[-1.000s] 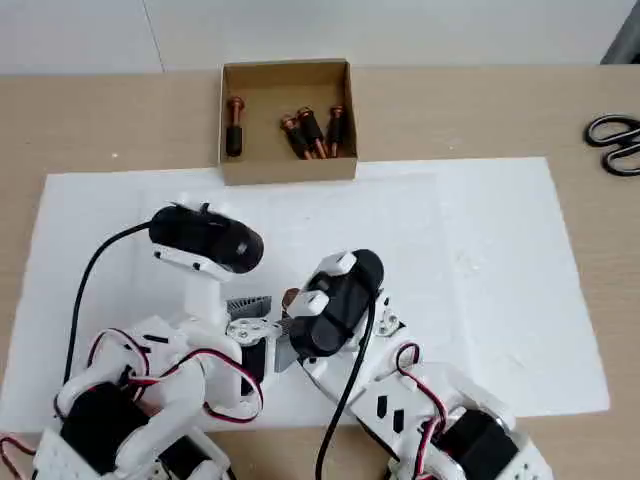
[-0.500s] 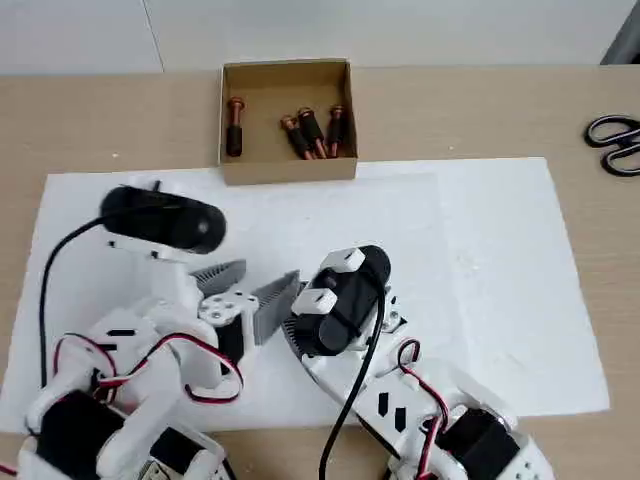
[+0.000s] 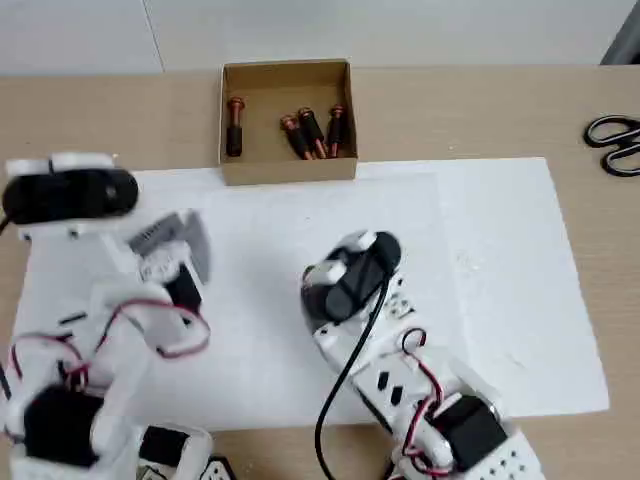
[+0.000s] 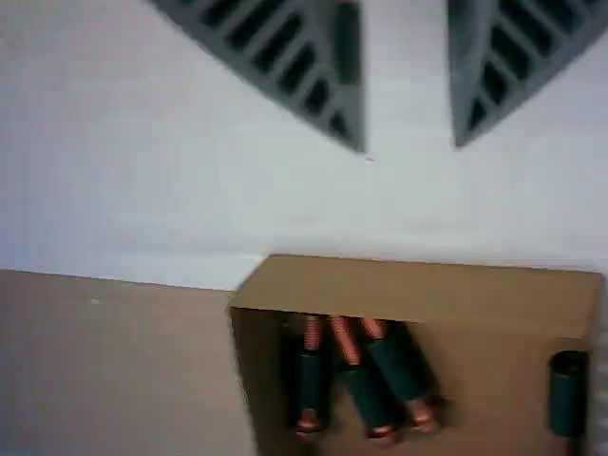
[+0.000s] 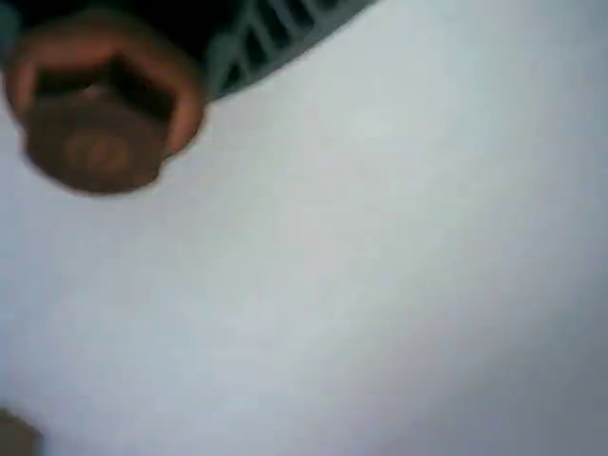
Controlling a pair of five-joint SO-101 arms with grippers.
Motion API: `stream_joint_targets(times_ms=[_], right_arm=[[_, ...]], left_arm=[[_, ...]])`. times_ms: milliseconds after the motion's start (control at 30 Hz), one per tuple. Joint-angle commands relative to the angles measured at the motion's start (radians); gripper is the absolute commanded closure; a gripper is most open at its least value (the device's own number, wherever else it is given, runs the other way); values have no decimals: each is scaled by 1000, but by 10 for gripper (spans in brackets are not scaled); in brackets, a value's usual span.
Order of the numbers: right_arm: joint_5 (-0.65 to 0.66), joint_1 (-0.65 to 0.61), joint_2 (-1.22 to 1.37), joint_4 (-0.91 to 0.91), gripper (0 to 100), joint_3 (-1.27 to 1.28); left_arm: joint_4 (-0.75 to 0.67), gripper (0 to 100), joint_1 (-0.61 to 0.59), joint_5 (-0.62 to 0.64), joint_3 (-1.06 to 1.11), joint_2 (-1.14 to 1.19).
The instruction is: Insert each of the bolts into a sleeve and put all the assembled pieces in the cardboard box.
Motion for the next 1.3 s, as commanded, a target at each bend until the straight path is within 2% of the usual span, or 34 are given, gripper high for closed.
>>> stream_joint_targets(times_ms=[0, 167, 300, 500, 900, 1267], right_arm=[[6, 73, 87, -79, 995, -9], [-5, 159, 335, -131, 995, -101], [-68, 223, 556, -136, 995, -305], [-74, 283, 928, -130, 995, -646], [-74, 300, 1538, -143, 995, -1289], [-66, 312, 2049, -320, 995, -1827]], left_arm=[[-28, 994, -48, 6, 12, 74], [3, 994, -49, 6, 31, 163], [-14, 994, -49, 0, 58, 209], [-91, 994, -49, 0, 102, 252], [-86, 994, -43, 0, 119, 247], [-41, 994, -44, 0, 122, 247]])
